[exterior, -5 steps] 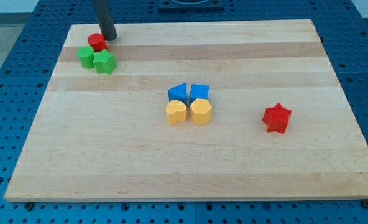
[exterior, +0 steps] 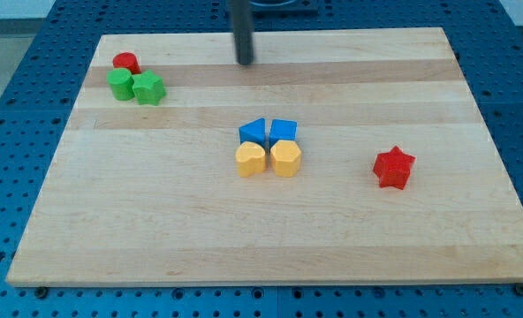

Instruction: Push the red star into the red circle

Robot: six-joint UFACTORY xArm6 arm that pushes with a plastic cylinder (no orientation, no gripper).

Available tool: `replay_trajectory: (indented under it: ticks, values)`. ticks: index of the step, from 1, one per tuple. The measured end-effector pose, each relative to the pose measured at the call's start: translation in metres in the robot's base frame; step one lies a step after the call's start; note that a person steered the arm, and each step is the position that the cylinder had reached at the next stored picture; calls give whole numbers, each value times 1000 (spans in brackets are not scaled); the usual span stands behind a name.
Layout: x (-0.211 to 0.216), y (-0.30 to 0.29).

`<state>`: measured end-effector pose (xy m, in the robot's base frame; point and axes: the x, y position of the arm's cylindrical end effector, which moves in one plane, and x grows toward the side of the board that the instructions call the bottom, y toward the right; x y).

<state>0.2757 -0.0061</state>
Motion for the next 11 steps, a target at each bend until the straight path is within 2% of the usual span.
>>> replay_trajectory:
  ticks: [3, 4, 6, 7, 8, 9, 10, 11]
  values:
    - [143, 224]
    - [204, 235]
    - [247, 211]
    - [221, 156]
    - [159, 110]
    - [148, 123]
    - [171, 156]
    - [151, 107]
